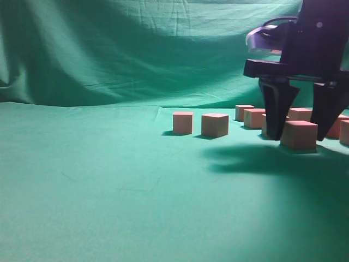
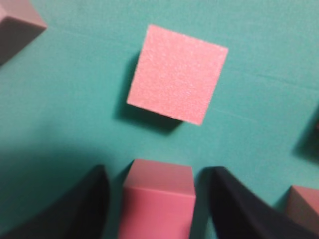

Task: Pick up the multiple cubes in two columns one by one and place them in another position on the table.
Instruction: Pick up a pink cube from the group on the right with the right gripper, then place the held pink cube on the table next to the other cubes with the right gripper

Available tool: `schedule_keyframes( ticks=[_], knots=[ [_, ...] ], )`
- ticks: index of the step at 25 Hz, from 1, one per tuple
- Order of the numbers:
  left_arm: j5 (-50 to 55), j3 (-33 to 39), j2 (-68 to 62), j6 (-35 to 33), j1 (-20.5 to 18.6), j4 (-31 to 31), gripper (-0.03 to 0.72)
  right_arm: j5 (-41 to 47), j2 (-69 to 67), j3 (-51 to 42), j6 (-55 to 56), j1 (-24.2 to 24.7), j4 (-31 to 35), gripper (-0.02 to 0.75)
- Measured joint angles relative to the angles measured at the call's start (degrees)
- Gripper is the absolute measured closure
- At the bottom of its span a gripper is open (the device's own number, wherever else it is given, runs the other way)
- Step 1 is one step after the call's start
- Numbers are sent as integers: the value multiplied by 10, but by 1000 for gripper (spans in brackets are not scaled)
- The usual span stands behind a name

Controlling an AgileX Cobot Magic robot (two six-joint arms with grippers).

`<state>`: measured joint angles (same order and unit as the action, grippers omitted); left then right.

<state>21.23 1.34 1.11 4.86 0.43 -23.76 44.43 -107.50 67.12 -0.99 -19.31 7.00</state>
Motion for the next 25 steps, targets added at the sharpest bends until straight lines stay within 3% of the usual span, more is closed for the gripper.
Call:
schedule_keyframes(
  ticks=[3, 4, 10, 16, 20, 25],
  knots=[
    [0, 0, 0, 0, 0, 0, 688, -1, -4, 0, -1, 0, 0, 477],
    [0, 0, 0, 0, 0, 0, 688, -1, -4, 0, -1, 0, 0, 490],
    [0, 0, 0, 0, 0, 0, 688, 60, 21, 30, -22, 0, 22, 479],
    [0, 0, 0, 0, 0, 0, 688, 148, 55, 174, -58, -12, 97, 479],
    [0, 0, 0, 0, 0, 0, 688, 166, 48, 253, -50, -69, 98, 479],
    [0, 0, 0, 0, 0, 0, 688, 194, -17, 340, -32, -167, 35, 479]
  ],
)
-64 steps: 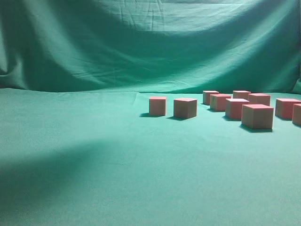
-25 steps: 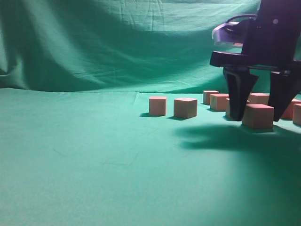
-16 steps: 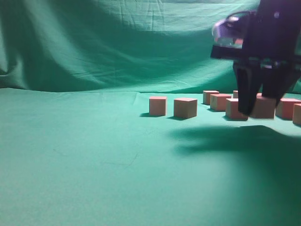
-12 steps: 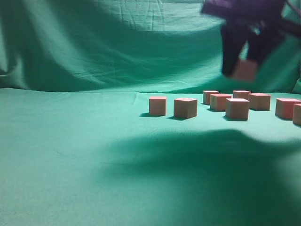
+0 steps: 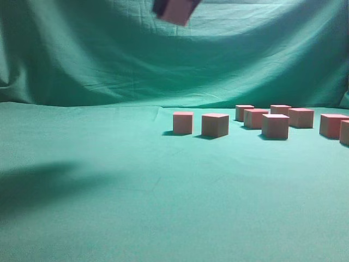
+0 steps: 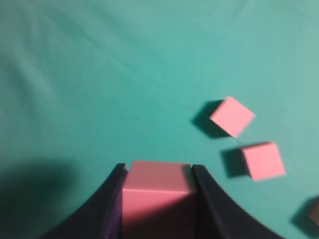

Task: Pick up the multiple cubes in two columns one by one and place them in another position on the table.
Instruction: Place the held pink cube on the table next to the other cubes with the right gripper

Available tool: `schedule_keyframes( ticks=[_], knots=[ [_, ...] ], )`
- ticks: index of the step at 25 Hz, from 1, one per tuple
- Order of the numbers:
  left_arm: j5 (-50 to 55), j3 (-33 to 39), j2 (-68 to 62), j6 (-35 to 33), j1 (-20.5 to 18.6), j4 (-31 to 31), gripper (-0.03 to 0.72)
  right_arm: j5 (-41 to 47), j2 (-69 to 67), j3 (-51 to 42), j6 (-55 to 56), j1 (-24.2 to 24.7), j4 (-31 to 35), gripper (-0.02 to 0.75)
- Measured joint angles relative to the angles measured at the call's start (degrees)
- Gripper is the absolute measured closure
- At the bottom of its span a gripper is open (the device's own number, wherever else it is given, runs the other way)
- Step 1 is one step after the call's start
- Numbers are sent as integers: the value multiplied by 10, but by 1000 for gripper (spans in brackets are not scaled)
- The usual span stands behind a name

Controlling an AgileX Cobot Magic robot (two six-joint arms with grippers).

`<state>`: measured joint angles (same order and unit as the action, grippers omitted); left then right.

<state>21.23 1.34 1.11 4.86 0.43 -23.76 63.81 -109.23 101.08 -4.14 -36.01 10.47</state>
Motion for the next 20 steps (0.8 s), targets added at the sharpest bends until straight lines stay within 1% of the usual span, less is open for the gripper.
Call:
schedule_keyframes(
  ticks=[2, 5, 8, 11, 14, 20],
  knots=[
    [0, 0, 0, 0, 0, 0, 688, 19, -40, 38, 29, -30, -36, 479],
    [0, 0, 0, 0, 0, 0, 688, 49, -106, 106, 89, -50, -80, 479],
    [0, 0, 0, 0, 0, 0, 688, 65, -170, 166, 123, -52, -100, 479],
    [0, 0, 0, 0, 0, 0, 688, 67, -214, 207, 161, -52, -125, 479],
    [0, 0, 0, 0, 0, 0, 688, 63, -239, 221, 205, -52, -150, 479],
    [0, 0, 0, 0, 0, 0, 688, 44, -261, 222, 220, -52, -154, 479]
  ],
)
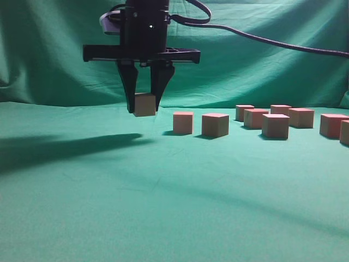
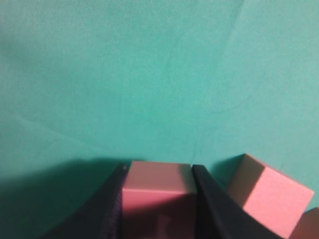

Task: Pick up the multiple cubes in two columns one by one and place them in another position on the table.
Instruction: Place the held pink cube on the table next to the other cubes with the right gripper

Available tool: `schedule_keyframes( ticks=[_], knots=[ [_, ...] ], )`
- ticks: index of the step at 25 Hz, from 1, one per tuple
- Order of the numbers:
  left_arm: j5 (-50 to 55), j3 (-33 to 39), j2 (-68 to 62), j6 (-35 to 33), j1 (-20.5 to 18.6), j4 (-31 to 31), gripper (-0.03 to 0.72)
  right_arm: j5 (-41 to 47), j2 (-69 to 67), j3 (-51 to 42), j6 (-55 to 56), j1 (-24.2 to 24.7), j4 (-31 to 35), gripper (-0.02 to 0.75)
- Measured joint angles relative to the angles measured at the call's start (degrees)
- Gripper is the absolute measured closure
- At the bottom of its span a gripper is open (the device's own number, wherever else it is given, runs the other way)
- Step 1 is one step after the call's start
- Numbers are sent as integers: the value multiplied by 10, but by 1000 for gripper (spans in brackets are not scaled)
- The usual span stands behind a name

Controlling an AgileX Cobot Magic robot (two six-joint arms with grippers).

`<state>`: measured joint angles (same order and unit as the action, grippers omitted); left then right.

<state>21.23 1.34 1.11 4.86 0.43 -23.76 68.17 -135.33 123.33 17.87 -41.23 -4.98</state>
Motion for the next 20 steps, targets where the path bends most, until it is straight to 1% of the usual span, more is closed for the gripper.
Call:
schedule_keyframes(
  ticks=[12, 18, 19, 20],
  knots=[
    [0, 0, 0, 0, 0, 0, 688, -13, -30, 1, 9, 8, -7, 479],
    [0, 0, 0, 0, 0, 0, 688, -27, -32, 1, 1, 8, 3, 479],
    [0, 0, 0, 0, 0, 0, 688, -30, -33, 1, -5, 8, 7, 430],
    [0, 0, 0, 0, 0, 0, 688, -31, -33, 1, -7, 8, 9, 401]
  ],
)
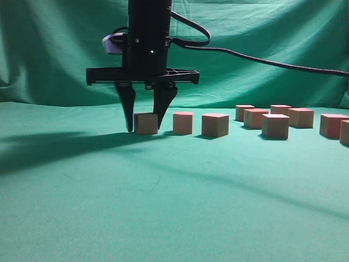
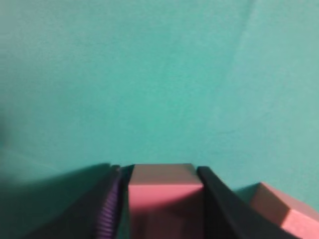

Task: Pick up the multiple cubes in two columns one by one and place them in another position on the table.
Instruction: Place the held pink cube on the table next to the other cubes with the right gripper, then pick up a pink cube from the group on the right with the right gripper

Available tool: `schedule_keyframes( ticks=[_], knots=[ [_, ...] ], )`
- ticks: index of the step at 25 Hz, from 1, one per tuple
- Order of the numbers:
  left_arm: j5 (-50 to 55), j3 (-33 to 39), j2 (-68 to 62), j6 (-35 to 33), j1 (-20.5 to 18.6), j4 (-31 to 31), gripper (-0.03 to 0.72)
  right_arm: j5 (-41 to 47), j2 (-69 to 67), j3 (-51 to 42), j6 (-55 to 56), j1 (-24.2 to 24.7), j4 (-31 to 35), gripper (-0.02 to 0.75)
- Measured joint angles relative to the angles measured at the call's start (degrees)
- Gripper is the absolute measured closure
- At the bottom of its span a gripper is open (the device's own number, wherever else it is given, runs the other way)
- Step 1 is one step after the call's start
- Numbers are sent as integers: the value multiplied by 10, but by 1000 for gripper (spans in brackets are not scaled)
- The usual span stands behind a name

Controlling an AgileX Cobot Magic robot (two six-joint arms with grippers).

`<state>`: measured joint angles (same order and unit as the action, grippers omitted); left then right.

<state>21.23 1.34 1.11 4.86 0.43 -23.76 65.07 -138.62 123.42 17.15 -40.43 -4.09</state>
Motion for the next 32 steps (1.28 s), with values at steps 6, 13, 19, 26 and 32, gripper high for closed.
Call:
schedule_keyframes(
  ticks=[6, 13, 19, 26, 32],
  knots=[
    [0, 0, 0, 0, 1, 0, 688, -3, 0, 1, -12, 0, 6, 311],
    [0, 0, 0, 0, 1, 0, 688, -25, 0, 71, -59, 0, -8, 285],
    [0, 0, 0, 0, 1, 0, 688, 25, 1, 184, -65, 1, -32, 285],
    [0, 0, 0, 0, 1, 0, 688, 79, 49, 254, -68, 1, -34, 285],
    [0, 0, 0, 0, 1, 0, 688, 83, 172, 212, -87, 6, -33, 285]
  ],
)
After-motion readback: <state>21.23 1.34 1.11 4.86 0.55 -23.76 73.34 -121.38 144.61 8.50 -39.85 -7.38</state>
